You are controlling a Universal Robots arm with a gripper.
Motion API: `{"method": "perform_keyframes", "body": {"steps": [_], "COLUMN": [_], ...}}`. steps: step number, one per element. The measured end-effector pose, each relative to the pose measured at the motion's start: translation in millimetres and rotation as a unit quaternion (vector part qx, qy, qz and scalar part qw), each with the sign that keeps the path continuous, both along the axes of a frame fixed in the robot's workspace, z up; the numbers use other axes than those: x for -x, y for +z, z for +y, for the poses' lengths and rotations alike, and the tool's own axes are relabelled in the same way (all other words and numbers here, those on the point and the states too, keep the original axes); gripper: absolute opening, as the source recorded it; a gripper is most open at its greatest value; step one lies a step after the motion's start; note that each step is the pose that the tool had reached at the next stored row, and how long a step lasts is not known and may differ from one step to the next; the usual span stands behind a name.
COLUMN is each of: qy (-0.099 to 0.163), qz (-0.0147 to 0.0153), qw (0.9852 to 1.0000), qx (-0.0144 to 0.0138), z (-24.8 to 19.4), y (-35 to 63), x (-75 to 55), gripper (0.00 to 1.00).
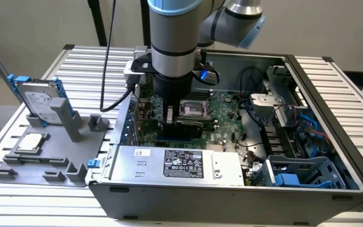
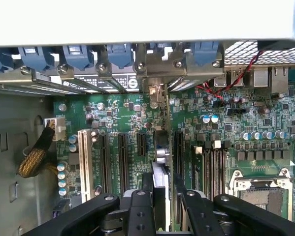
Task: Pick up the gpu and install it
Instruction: 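Insert the gpu into the slot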
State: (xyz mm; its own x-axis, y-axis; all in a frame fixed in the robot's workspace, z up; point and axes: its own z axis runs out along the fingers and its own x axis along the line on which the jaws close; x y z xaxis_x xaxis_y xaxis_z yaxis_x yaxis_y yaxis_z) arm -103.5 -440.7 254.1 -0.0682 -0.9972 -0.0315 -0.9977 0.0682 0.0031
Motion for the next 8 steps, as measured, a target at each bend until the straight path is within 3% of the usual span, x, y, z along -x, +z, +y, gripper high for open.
{"method": "perform_keyframes", "body": {"steps": [8], "qy": [0.0], "qz": [0.0001], "qw": [1.0], "qx": [0.0003], "z": [0.0], "y": [-2.1], "x": [0.0], "gripper": [0.27]}}
